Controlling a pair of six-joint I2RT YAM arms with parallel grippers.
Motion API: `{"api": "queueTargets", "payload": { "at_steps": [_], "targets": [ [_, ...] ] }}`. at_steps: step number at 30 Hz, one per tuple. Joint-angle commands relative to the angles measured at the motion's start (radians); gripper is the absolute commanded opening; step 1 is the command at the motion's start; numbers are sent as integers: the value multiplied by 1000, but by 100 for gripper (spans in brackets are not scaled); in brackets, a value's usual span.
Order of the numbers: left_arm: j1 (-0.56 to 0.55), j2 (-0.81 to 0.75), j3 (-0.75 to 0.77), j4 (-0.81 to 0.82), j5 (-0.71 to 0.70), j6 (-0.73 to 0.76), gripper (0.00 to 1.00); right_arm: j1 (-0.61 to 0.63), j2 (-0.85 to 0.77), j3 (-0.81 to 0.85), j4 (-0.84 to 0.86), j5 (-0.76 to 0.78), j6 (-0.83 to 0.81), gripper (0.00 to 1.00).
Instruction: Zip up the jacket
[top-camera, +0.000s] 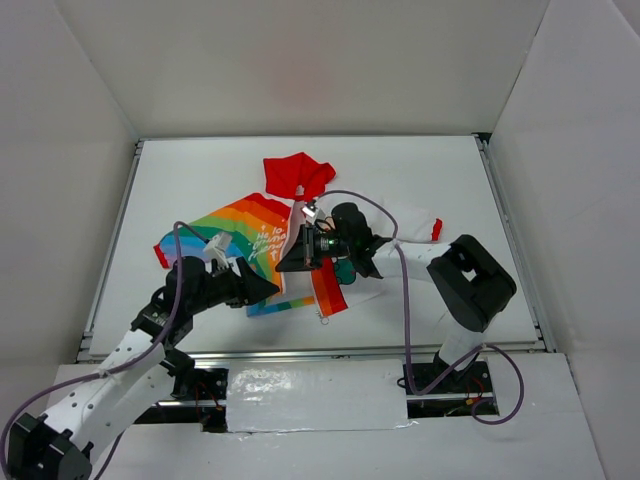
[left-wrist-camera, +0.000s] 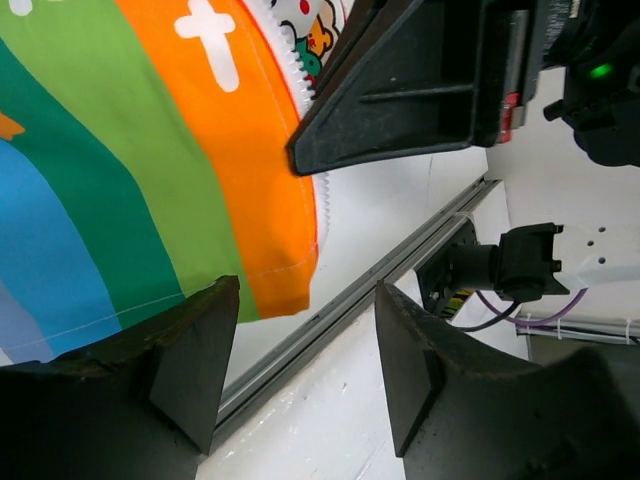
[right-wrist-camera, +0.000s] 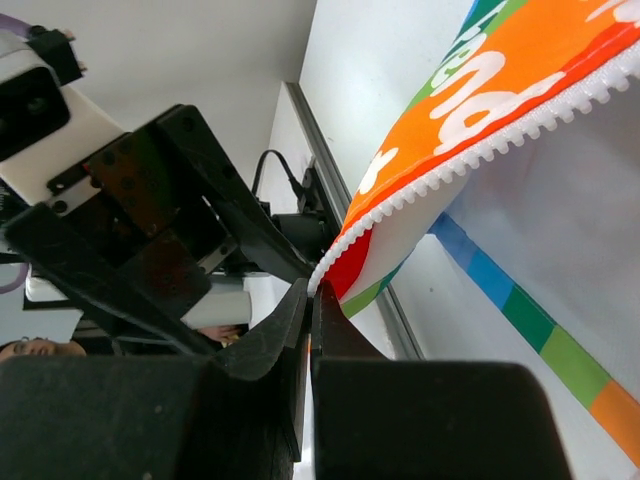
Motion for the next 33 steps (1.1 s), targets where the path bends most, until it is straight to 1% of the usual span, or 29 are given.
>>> {"api": "queueTargets", "payload": {
  "at_steps": [1,6,15,18,23,24,25,26,28,31,33],
  "targets": [
    [4,26,-17,88,18,26,68,14,10,50,5,-13,-16,0],
    [2,75,-29,142,44,22,61,14,28,56,11,-18,-10,0],
    [4,98,-25,183,50,29,61,18,32,60,1,-24,-14,0],
    [4,114,-31,200,55,29,55,18,30,60,-1,-24,-13,0],
    [4,143,-37,225,61,29,51,18,27,65,-10,-24,-14,0],
    [4,143,-37,226,61,31,49,18,27,65,-13,-24,-14,0],
    [4,144,-35,222,58,32,42,18,27,68,-16,-24,-17,0],
    [4,143,-34,222,56,35,40,17,28,70,-18,-23,-17,0],
    [4,140,-38,223,56,36,39,18,32,73,-16,-24,-14,0],
    [4,138,-46,228,59,32,41,18,36,76,-15,-24,-13,0],
    [4,138,-51,234,61,32,39,18,36,77,-15,-24,-11,0]
  ]
}}
